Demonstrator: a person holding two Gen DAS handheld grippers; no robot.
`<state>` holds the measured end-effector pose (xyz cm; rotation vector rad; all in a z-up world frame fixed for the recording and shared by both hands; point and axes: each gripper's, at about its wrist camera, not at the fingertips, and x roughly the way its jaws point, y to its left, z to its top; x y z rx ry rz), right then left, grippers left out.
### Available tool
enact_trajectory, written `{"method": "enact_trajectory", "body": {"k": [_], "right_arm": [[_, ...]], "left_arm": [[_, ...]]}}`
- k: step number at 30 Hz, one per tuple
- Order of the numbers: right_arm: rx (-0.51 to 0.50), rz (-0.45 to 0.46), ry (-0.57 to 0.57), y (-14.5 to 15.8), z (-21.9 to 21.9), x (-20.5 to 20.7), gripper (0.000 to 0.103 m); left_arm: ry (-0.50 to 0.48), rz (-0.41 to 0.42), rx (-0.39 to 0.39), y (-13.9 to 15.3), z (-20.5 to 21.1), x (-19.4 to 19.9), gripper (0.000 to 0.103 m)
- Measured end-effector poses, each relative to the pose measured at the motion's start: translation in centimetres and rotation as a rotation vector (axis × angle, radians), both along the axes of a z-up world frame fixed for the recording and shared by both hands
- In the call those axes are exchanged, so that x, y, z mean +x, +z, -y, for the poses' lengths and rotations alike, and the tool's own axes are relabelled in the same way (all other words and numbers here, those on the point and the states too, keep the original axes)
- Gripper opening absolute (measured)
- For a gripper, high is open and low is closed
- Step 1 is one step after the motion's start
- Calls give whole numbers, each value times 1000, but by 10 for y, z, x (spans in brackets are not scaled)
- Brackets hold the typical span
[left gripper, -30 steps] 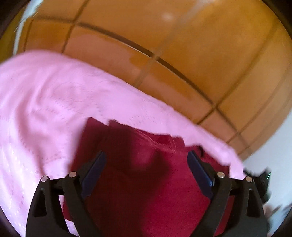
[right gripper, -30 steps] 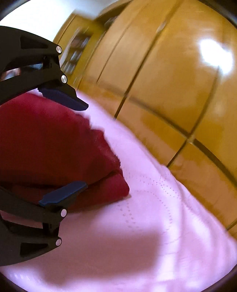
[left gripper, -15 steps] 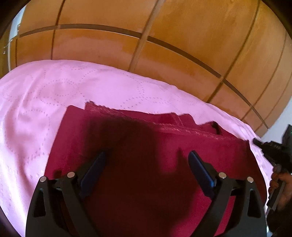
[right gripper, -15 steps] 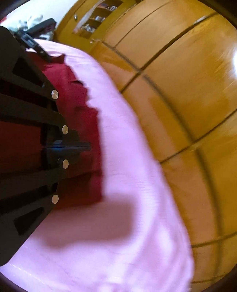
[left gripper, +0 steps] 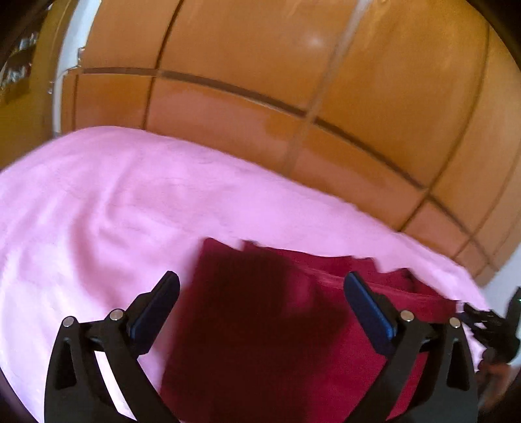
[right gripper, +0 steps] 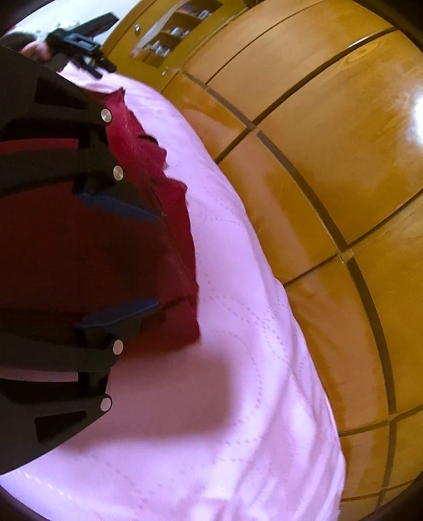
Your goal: Fold small clothes
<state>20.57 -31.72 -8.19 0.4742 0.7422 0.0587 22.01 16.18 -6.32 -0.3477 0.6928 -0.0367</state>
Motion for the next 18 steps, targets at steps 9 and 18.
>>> {"method": "enact_trajectory", "body": {"k": [9,18], "right_arm": [[-92,-78,100,-12,-12,12,17],[-84,96,-48,25,-5,2,7]], "left_arm": [[-129,-115,112,-24,21,16,66],[-23,-72,20,-12,2,15,16]]}}
